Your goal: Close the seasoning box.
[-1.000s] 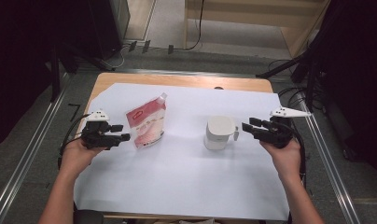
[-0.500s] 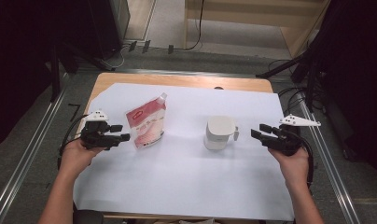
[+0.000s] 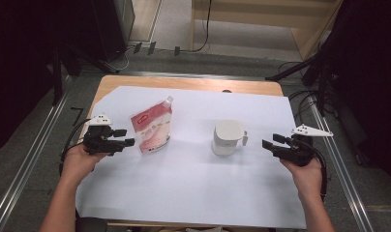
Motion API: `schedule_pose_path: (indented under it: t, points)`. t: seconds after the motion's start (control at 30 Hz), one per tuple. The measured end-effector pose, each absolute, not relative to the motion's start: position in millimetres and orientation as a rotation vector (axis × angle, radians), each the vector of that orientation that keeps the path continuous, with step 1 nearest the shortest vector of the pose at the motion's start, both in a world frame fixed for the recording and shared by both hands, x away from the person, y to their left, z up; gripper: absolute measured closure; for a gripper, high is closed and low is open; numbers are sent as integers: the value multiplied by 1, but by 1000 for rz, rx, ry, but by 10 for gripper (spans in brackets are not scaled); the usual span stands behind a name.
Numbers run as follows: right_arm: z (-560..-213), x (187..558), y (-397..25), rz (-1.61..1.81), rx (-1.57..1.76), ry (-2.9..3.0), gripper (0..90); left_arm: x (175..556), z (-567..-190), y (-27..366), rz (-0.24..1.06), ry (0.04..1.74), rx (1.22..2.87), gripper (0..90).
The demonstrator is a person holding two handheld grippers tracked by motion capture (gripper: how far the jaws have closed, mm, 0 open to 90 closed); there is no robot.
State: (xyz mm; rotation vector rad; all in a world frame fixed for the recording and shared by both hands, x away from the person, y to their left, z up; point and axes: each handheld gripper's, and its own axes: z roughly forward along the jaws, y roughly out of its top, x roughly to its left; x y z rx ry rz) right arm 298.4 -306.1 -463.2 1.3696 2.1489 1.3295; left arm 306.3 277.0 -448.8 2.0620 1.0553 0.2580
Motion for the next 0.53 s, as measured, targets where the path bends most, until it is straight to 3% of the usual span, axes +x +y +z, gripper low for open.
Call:
schedule_pose_path:
  t: [0.53]
  points:
    - [-467,301,-304,1308,1388,2136,388,307,-451,276,247,1060,2069,420]
